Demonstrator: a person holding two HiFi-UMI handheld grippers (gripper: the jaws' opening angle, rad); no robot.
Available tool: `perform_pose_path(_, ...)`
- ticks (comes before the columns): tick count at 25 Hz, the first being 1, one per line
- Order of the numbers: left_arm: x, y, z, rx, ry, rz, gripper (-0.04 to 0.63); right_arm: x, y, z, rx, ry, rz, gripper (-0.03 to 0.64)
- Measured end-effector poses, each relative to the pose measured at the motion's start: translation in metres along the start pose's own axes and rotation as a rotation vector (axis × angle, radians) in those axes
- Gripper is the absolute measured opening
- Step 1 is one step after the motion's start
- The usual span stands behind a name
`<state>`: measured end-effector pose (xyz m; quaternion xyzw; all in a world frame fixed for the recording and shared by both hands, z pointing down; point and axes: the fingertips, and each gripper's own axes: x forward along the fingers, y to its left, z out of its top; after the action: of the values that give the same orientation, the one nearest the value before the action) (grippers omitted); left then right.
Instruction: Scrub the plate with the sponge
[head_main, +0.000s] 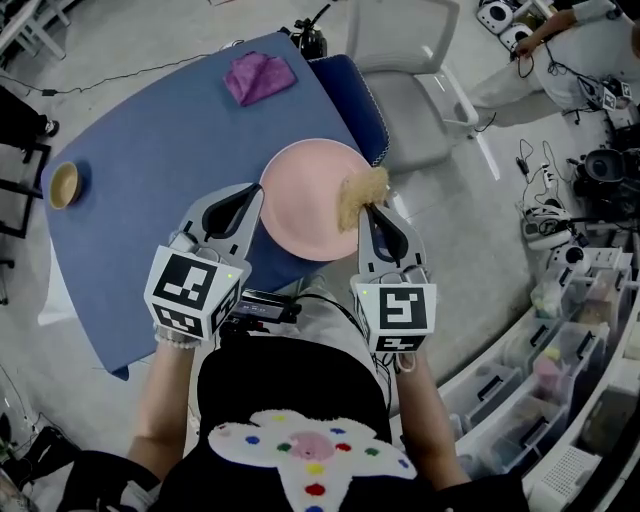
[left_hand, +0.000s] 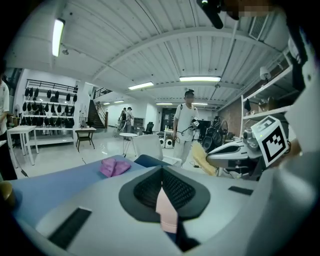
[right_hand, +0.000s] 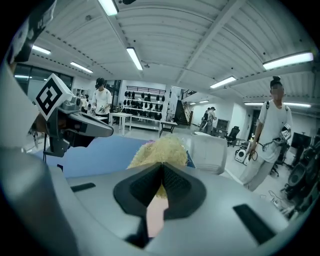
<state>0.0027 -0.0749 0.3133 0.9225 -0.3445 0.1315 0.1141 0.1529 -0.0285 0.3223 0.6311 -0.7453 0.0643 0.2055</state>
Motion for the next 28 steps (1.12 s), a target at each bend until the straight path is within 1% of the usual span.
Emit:
perform_pose_path(10,-0.013,-0.007,0.006,0.009,-0.012,-0.016,0.011,-0.010,0.009,0.003,0.020,-0.011,-0.003,0.011)
perform_pose_path(21,-0.011,-0.011,0.005,0.012,-0.010,-0.030,0.011,-0.010,0.010,0.005,0.030,-0.017,-0.006,0.011)
perform_pose_path(28,-0.011,-0.013,0.005,0.012,-0.007,-0.035,0.011,-0.010,0.013,0.005,0.017,-0.012,0.000,0.011)
